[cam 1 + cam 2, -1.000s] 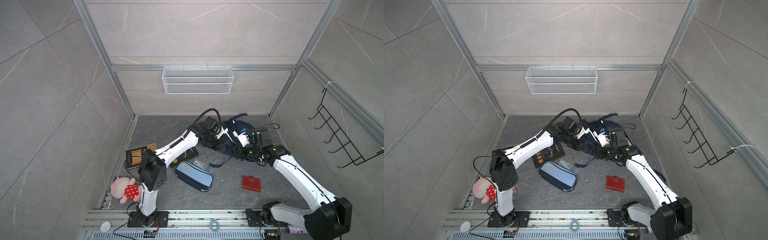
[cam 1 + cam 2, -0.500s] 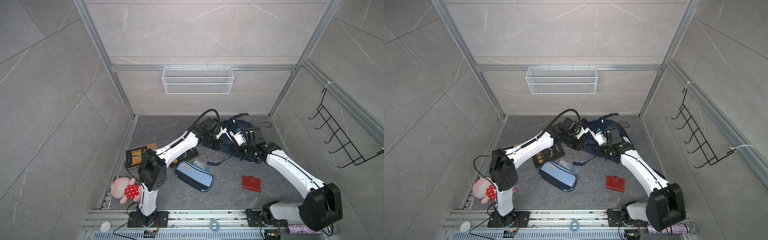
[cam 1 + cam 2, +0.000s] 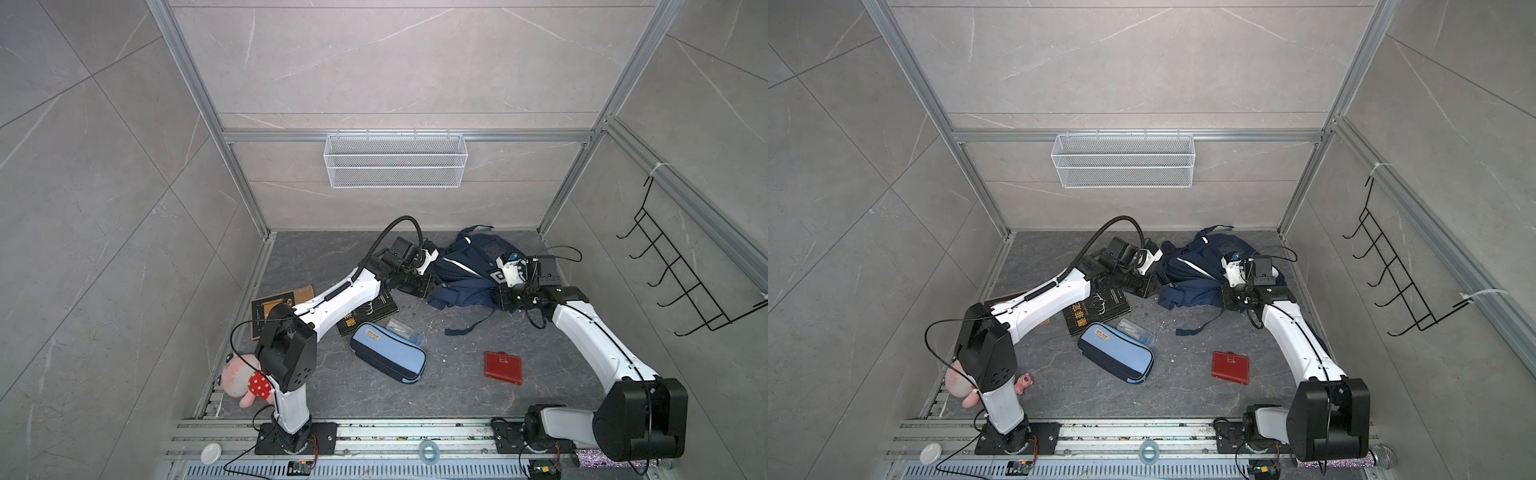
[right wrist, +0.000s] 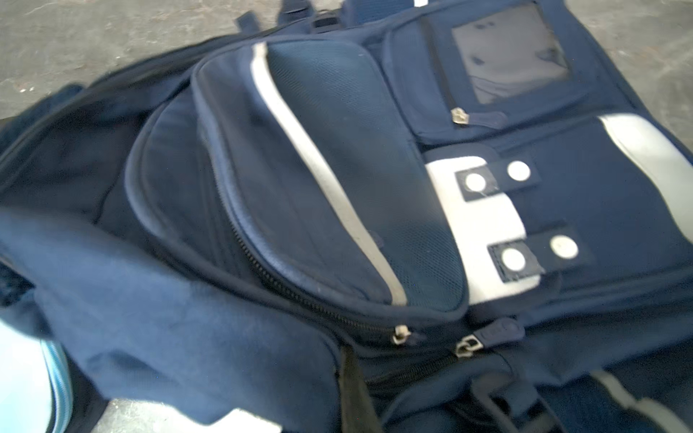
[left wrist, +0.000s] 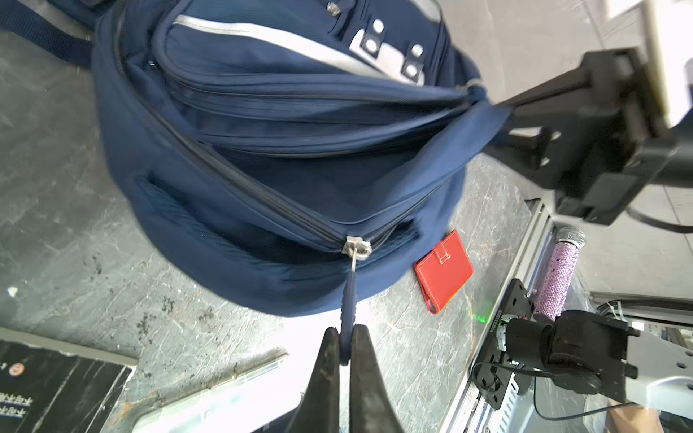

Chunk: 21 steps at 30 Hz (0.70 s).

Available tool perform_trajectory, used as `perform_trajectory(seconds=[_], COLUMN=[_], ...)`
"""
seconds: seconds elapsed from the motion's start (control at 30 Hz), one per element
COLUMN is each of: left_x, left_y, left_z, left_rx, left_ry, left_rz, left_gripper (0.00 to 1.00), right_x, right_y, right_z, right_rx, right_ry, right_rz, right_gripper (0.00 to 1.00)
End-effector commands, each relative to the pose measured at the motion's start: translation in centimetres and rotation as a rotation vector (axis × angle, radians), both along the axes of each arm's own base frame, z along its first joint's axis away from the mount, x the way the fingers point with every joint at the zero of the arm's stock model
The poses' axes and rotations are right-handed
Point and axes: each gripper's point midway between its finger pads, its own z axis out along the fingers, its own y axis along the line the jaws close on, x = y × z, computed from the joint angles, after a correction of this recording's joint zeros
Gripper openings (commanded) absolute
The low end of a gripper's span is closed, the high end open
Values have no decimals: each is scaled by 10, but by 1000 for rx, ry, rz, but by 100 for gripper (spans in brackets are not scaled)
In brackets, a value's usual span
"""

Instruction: Pack the student bag

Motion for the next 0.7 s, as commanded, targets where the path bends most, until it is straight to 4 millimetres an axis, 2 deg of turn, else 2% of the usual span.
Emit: perform_trajectory(seconds=[0.0,0.1,0.17,0.23,0.3,0.43,0.53,0.67], left_x=[-6,-2,-3,-9,-18,-35,-47,-53], left_y=[42,46,40,31,20,1,-7,-11], left_z=[1,0,3,7,14,28,36,44], left_rx=[101,103,76,49,17,-68,-110,-144], left_ry=[62,62,64,70,66,85,104,118], left_rz=[78,96,74,30,-23,-121,-174,-204], left_gripper=[0,0,0,0,0,0,0,0], right_x=[2,-3,-4,-5,-7,-21,-34,-46], right_y=[-66,-73,-65,-48,-26,17,56,100], right_z=[0,-3,0,8,21,40,48,54], right_rx=[-139,-162,-127,-60,21,93,140,183], right_ry=[-12,3,-1,-33,-75,-106,-80,-49], right_rz=[-302,-333,-300,-227,-144,29,177,334], right_gripper=[0,0,2,22,46,86,93,96])
